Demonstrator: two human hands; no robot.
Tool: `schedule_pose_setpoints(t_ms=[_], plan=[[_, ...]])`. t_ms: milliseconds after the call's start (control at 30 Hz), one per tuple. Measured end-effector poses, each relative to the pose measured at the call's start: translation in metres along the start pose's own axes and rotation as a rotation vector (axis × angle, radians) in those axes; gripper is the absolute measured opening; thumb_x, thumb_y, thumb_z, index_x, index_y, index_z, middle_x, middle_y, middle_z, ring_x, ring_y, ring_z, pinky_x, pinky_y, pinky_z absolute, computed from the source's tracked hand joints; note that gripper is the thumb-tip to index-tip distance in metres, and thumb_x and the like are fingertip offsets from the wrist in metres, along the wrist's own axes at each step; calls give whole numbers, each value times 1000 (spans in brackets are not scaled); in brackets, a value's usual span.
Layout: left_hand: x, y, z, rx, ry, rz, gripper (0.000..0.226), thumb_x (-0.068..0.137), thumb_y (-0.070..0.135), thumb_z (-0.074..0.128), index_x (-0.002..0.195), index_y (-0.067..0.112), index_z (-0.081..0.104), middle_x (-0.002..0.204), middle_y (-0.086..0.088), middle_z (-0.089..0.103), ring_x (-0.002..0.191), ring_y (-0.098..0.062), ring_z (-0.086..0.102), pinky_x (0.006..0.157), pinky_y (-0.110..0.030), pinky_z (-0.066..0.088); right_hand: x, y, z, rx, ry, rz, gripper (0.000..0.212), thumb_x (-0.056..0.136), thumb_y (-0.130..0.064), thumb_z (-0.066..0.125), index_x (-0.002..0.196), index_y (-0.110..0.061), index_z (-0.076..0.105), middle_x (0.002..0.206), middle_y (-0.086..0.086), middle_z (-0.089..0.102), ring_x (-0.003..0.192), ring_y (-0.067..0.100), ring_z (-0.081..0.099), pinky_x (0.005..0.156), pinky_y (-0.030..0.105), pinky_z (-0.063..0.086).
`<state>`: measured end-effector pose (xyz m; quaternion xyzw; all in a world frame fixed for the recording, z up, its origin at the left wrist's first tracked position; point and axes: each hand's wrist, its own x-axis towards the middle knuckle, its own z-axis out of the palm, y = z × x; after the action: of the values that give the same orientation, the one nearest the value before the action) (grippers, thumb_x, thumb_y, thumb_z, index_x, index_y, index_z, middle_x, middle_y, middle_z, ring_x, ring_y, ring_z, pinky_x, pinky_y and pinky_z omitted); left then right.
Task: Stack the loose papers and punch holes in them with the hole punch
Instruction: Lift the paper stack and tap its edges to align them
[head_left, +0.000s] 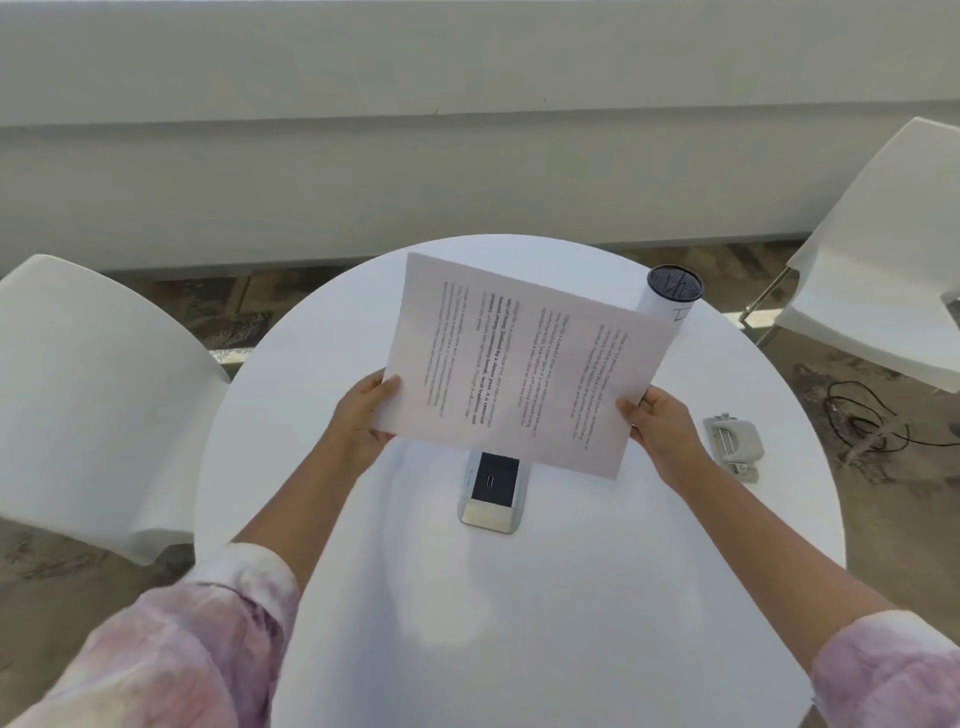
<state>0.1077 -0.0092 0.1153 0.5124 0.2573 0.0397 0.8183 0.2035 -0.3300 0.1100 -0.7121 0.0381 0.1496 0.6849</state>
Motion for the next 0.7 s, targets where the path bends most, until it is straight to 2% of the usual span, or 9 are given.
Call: schedule_pose_setpoints(t_ms=[100, 167, 233, 333, 400, 533, 700], plan=[[0, 9, -4, 205, -64, 53, 36, 89, 17, 57, 122, 4, 55, 120, -14, 62, 112, -35, 57, 83, -40, 53, -2, -7, -3, -95, -10, -85, 16, 91, -4, 52, 98, -15, 62, 99, -2, 67, 93, 21, 64, 90, 38, 50], [-3, 13, -1, 225, -98, 79, 41, 82, 19, 64, 119, 5, 57, 118, -13, 63, 109, -34, 59, 86, -43, 53, -6, -12, 2, -157, -8, -137, 21, 92, -6, 52, 90, -24, 63, 95, -8, 66, 88, 10, 63, 82, 22, 51], [-7, 15, 4, 220, -104, 108, 43, 73, 22, 66, 114, 9, 60, 113, -10, 65, 102, -30, 62, 86, -46, 53, -8, -15, 6, -181, -19, -167, 19, 92, -7, 52, 90, -23, 62, 94, -11, 65, 82, -2, 63, 70, 8, 49], [-13, 15, 10, 238, -93, 151, 35, 69, 26, 68, 103, 16, 64, 98, 0, 71, 91, -24, 65, 84, -45, 52, -8, -11, 9, -220, -52, -196, 19, 92, -5, 51, 105, -16, 60, 100, -10, 65, 88, -4, 63, 70, 8, 50], [-16, 13, 12, 285, -100, 164, 38, 64, 32, 72, 99, 17, 66, 93, 2, 73, 87, -24, 66, 83, -46, 51, -7, -8, 11, -245, -53, -204, 20, 92, -4, 49, 105, -16, 59, 100, -8, 64, 90, 0, 61, 71, 9, 51], [-17, 7, 13, 281, -83, 152, 39, 67, 25, 69, 103, 11, 65, 103, -10, 68, 95, -30, 63, 90, -50, 48, -8, -5, 14, -261, -40, -205, 19, 92, -4, 49, 100, -18, 58, 99, -3, 64, 89, 8, 61, 76, 16, 49], [-18, 11, 17, 268, -82, 176, 30, 69, 23, 67, 98, 16, 66, 100, -6, 69, 92, -27, 64, 85, -42, 52, -7, -6, 12, -252, -33, -221, 20, 92, -4, 50, 98, -20, 59, 97, -8, 64, 82, -10, 62, 75, 11, 50]])
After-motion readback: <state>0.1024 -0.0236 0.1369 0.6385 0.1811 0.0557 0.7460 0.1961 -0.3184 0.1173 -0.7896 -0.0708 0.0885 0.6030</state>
